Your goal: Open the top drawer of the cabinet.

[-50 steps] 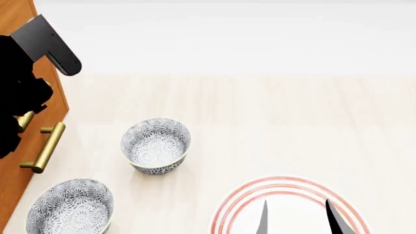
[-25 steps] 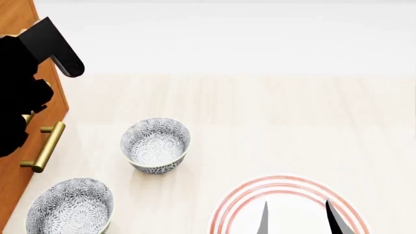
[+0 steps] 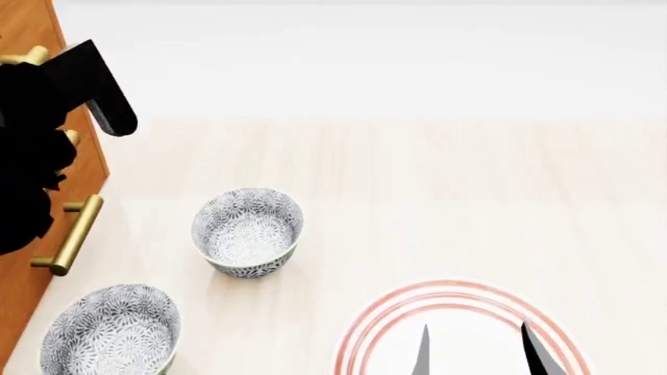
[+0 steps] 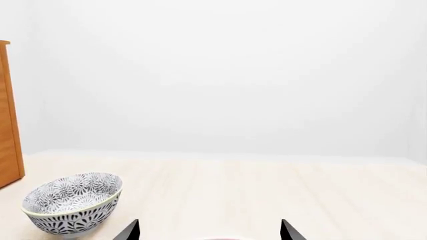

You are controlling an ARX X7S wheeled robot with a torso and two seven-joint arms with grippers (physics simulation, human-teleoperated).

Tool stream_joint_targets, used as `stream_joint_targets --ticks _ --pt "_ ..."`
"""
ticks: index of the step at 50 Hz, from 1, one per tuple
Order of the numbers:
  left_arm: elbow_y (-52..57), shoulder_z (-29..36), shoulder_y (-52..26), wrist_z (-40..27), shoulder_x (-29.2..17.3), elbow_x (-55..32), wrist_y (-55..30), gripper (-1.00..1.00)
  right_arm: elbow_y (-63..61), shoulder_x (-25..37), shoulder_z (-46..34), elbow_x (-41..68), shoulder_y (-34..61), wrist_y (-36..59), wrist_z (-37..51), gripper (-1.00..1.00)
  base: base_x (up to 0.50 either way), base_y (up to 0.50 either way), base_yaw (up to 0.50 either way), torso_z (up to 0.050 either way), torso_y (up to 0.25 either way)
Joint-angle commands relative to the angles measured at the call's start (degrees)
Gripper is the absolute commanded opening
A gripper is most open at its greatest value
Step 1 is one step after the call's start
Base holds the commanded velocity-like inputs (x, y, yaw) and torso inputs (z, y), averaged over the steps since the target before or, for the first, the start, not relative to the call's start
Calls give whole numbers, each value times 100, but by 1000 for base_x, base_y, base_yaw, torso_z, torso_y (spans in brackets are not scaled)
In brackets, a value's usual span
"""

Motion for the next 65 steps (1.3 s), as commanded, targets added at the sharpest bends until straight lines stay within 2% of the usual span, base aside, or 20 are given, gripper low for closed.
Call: stream_joint_targets --ticks 1,10,24,29,38,56,65 --pt "-654 -144 264 -119 -314 -86 87 -100 2 17 -9 9 -3 -13 16 100 0 0 0 -10 0" --pt "-400 -108 306 -150 -382 -150 130 -100 -4 32 -10 21 -16 -28 35 100 3 0 0 -1 0" --pt "-582 -82 213 -321 -323 -242 266 -100 19 50 -22 49 8 -28 51 100 22 6 4 -2 0" --pt "-56 -29 307 -94 -430 -172 39 -100 -16 64 -20 70 3 -16 60 100 23 7 5 -2 0" --pt "1851 162 670 738 -849 154 -752 -100 -166 112 -1 110 -46 13 95 100 3 7 5 -1 0" --pt "3553 567 829 1551 -1041 612 -1338 -100 -412 194 47 191 -149 20 150 100 -9 2 6 0 6" --pt "3961 726 906 1693 -1020 721 -1361 -100 -415 202 16 193 -131 33 155 100 -9 0 6 0 9"
